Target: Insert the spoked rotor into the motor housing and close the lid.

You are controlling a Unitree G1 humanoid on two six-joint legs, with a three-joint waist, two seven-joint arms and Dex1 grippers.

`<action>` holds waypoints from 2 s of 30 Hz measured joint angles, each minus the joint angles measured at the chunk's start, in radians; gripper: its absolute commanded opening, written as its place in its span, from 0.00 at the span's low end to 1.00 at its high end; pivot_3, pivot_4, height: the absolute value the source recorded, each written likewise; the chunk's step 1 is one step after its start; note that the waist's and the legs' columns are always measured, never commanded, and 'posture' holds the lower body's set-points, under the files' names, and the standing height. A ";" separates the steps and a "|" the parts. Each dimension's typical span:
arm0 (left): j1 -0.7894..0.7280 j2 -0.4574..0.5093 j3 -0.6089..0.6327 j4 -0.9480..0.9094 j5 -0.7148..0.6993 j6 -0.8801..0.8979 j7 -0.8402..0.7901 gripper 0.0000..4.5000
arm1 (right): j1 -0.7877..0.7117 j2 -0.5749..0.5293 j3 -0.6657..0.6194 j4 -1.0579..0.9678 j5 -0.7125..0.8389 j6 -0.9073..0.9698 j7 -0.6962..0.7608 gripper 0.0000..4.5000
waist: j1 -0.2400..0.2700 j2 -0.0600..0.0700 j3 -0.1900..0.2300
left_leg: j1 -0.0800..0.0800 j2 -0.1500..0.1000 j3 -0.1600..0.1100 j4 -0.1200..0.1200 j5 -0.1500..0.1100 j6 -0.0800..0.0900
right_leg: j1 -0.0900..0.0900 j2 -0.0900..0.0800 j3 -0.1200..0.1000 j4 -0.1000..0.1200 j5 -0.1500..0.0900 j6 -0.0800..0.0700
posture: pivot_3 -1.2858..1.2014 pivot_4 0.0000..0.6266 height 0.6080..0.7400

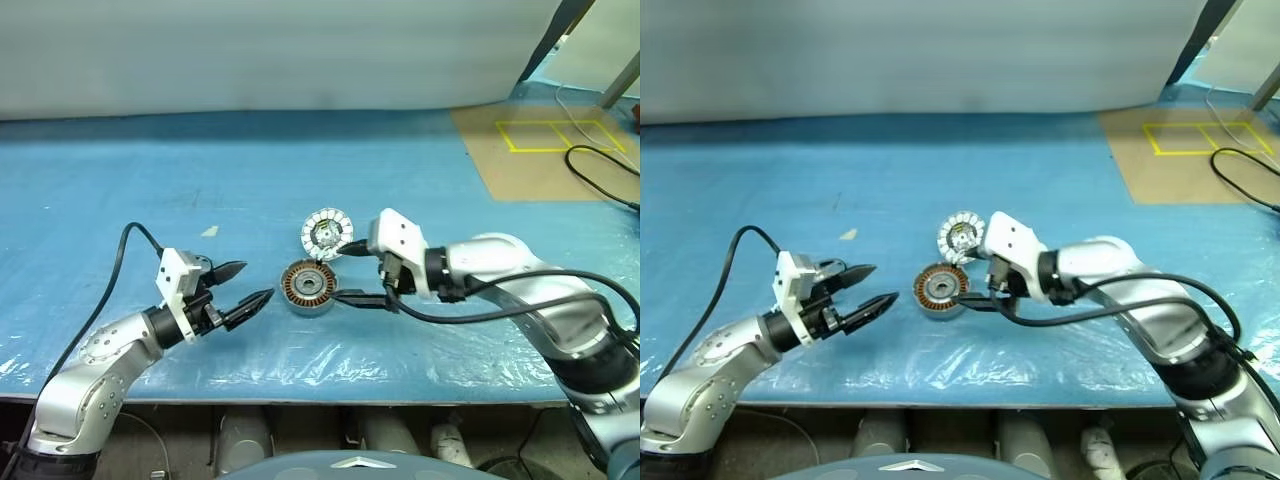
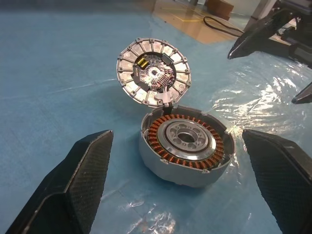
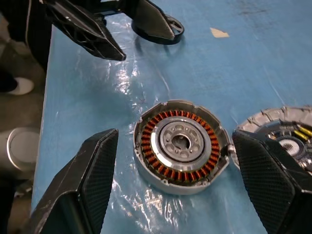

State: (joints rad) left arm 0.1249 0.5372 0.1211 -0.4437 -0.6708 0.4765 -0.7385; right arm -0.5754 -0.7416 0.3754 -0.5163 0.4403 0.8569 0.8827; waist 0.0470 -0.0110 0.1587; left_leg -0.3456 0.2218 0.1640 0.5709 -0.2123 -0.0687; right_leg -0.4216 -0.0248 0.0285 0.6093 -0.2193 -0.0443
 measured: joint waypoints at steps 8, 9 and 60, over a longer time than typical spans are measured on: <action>-0.024 -0.001 -0.014 0.052 0.026 -0.022 -0.045 1.00 | -0.282 0.069 0.235 0.226 -0.131 -0.025 0.196 0.86 | -0.002 0.000 0.000 | -0.001 0.000 -0.001 0.004 0.000 0.000 | -0.001 0.000 0.000 0.005 0.000 -0.001 | 0.52 0.24 1.00; -0.025 0.000 -0.014 0.053 0.026 -0.021 -0.050 1.00 | -0.308 0.084 0.247 0.258 -0.143 -0.024 0.208 0.86 | -0.002 0.000 0.000 | -0.001 0.000 -0.001 0.005 0.000 0.000 | -0.001 0.000 0.000 0.006 0.000 -0.001 | 0.52 0.24 1.00; 0.084 0.007 -0.043 0.019 0.079 -0.054 -0.076 1.00 | -0.349 0.258 0.402 0.617 -0.573 -0.494 0.563 0.83 | -0.005 -0.001 0.000 | -0.002 0.002 0.000 0.009 0.000 0.001 | -0.004 -0.001 -0.001 0.012 -0.001 -0.003 | 0.52 0.24 1.00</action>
State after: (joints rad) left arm 0.2092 0.5438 0.0782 -0.4246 -0.5922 0.4224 -0.8147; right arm -0.9241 -0.4839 0.7776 0.1011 -0.1330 0.3629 1.4454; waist 0.0416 -0.0120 0.1589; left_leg -0.3481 0.2234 0.1638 0.5794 -0.2124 -0.0681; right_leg -0.4257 -0.0254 0.0277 0.6211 -0.2202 -0.0475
